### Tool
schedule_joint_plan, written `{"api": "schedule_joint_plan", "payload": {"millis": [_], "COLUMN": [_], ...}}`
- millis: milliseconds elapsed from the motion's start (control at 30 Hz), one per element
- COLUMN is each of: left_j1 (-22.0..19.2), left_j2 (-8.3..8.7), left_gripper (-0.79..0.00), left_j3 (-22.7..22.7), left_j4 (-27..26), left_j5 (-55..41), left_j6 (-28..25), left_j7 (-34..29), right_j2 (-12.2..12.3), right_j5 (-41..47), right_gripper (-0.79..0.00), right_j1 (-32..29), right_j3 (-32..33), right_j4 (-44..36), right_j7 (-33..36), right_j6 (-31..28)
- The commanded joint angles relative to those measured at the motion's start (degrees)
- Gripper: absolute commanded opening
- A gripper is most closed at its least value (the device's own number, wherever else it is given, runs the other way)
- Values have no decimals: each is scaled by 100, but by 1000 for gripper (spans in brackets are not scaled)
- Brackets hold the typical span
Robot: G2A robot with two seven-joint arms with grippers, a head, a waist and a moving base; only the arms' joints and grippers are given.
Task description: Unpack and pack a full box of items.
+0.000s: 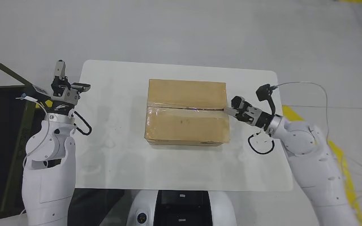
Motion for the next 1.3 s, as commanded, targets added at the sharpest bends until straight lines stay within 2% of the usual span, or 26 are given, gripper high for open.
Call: {"api": "schedule_joint_plan", "payload": {"millis": [0, 133, 233, 367, 533, 733, 800, 1033, 1267], "left_j1": [0, 0, 0, 0, 0, 0, 0, 0, 0], "left_j2": [0, 0, 0, 0, 0, 0, 0, 0, 0], "left_gripper": [0, 0, 0, 0, 0, 0, 0, 0, 0], "left_j3": [0, 0, 0, 0, 0, 0, 0, 0, 0], "left_j4": [0, 0, 0, 0, 0, 0, 0, 0, 0], "left_j5": [0, 0, 0, 0, 0, 0, 0, 0, 0], "left_j6": [0, 0, 0, 0, 0, 0, 0, 0, 0], "left_j7": [0, 0, 0, 0, 0, 0, 0, 0, 0], "right_j2": [3, 10, 22, 44, 80, 115, 122, 155, 188], "right_j5": [-62, -126, -131, -164, -138, -81, 93, 1050, 1863], "right_gripper": [-480, -625, -671, -677, -736, -760, -785, -785, -785], "right_j1": [-9, -45, -86, -173, -350, -477, -497, -603, -845], "right_j3": [-9, 6, 45, 127, 233, 283, 275, 366, 514], "right_j4": [-29, -72, -104, -201, -440, -713, -761, -998, -1488], "right_j7": [-30, -122, -165, -210, -204, -48, 23, 354, 509], "right_j6": [71, 176, 203, 230, 99, 112, 114, 235, 608]}}
